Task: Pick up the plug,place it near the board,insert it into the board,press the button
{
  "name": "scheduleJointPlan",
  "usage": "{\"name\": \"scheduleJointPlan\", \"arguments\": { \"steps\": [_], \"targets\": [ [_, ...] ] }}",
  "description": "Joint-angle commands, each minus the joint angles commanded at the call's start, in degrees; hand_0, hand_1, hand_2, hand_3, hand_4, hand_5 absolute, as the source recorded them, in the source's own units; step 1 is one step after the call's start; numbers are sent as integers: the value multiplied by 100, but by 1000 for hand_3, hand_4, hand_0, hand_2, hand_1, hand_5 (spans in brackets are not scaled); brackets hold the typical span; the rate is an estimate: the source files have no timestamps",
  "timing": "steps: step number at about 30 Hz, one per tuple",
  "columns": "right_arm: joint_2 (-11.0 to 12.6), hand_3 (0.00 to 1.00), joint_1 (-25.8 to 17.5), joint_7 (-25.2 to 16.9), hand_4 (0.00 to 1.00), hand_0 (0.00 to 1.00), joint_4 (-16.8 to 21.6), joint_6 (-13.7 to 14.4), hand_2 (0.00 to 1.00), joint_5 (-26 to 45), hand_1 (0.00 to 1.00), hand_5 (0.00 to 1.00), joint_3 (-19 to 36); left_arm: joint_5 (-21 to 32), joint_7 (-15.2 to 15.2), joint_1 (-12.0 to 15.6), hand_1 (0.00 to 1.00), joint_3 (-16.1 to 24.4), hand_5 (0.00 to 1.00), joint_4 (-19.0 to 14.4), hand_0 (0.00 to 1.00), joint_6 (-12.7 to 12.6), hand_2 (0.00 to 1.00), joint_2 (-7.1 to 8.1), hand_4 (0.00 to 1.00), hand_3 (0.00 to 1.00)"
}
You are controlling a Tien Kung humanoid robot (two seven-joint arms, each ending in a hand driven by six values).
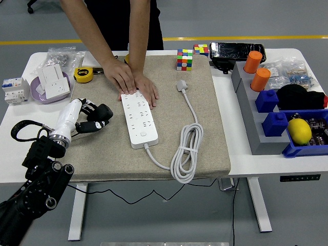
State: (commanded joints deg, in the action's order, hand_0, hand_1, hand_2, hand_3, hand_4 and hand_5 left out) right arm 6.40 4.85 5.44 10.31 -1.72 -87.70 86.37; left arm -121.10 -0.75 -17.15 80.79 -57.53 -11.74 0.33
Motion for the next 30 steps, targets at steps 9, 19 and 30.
{"name": "scheduleJointPlan", "arguments": {
  "steps": [9,19,30],
  "targets": [
    [9,784,6,-5,998,851,0,1,750,1,762,887,-7,246,-33,-2,407,-148,83,-530,566,86,299,115,470,349],
    [18,783,-4,5,998,850,0,-6,750,-18,762,887,-16,348,-80,-64,397,-458,102,-922,551,154,291,234,471,351],
    [36,783,2,2,998,850,0,-8,750,-26,762,888,-44,415,-140,-195,397,-915,101,-1127,550,226,291,347,475,347]
  ]
}}
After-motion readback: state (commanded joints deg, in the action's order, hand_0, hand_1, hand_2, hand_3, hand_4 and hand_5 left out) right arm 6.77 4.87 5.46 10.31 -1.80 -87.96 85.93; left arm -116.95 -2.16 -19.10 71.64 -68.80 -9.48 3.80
